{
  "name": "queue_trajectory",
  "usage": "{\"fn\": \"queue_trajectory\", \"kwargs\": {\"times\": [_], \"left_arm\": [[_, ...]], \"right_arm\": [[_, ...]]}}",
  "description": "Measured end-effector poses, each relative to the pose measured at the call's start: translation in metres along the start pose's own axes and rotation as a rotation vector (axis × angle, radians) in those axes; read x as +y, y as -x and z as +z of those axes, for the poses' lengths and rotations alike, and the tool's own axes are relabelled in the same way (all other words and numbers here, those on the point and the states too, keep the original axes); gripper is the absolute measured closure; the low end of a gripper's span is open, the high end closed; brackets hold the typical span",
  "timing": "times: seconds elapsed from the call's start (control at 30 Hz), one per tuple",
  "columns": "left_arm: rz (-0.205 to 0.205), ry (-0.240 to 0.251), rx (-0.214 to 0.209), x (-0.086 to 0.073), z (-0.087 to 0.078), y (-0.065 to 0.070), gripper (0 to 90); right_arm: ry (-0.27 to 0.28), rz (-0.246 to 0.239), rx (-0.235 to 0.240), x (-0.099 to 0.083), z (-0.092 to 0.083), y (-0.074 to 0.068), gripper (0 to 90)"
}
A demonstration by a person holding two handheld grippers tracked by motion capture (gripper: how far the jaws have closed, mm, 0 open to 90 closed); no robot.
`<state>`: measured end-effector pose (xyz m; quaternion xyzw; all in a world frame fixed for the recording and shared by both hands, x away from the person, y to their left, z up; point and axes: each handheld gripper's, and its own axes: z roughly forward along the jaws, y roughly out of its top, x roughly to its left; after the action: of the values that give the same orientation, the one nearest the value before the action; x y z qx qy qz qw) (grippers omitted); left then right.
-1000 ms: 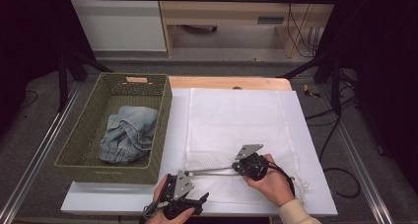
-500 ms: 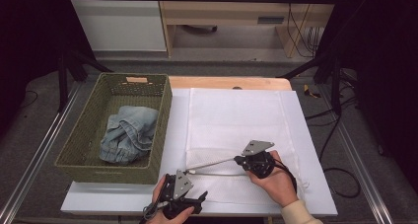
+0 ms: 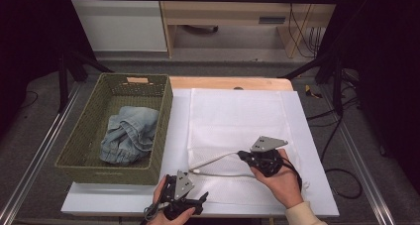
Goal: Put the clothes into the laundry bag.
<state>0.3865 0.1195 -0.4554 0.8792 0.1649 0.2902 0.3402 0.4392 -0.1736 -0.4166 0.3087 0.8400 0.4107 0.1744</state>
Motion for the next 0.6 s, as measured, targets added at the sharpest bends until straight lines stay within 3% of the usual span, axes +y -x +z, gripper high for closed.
{"fn": "queue_trajectory", "kwargs": {"times": [0.6], "left_arm": [[0.000, -0.014, -0.015, 0.0026, -0.0009, -0.0004, 10.5]], "right_arm": [[0.025, 0.018, -0.018, -0.0015, 0.0019, -0.0014, 89.5]]}}
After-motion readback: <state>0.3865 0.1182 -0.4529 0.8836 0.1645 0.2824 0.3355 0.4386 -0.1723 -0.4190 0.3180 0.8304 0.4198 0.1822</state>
